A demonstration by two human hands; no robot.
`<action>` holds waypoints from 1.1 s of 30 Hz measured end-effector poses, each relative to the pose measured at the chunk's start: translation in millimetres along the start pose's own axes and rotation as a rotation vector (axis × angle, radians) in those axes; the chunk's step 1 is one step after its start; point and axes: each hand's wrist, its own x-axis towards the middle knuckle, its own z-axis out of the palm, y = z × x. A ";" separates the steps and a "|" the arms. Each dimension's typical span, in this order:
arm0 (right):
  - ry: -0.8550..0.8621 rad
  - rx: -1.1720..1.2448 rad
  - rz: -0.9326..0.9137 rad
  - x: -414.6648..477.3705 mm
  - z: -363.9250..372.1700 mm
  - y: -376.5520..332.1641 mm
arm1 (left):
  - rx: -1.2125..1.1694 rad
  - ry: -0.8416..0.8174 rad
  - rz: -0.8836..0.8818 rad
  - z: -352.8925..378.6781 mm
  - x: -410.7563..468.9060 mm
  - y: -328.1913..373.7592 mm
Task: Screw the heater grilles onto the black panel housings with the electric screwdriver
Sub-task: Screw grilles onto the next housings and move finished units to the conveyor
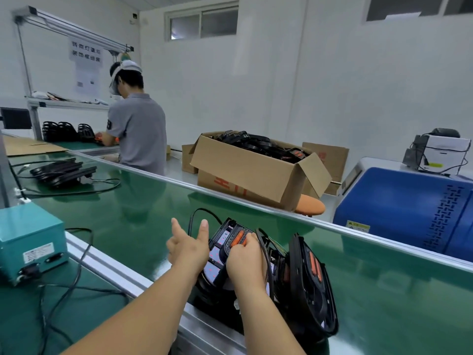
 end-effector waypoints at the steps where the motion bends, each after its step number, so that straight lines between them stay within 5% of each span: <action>1: -0.012 -0.062 -0.014 -1.4 0.5 -1.4 | -0.011 -0.007 0.004 -2.3 1.1 0.0; 7: -0.192 -0.268 -0.161 -10.8 15.7 -13.9 | 0.002 -0.021 0.020 -27.1 4.8 2.1; 14: -0.329 -0.153 -0.305 -41.7 59.2 -44.8 | -0.004 0.056 0.031 -108.7 4.9 -0.8; 33: -1.085 -0.040 -0.641 -291.2 267.0 -132.1 | -0.113 0.764 -0.202 -432.8 -93.7 -106.1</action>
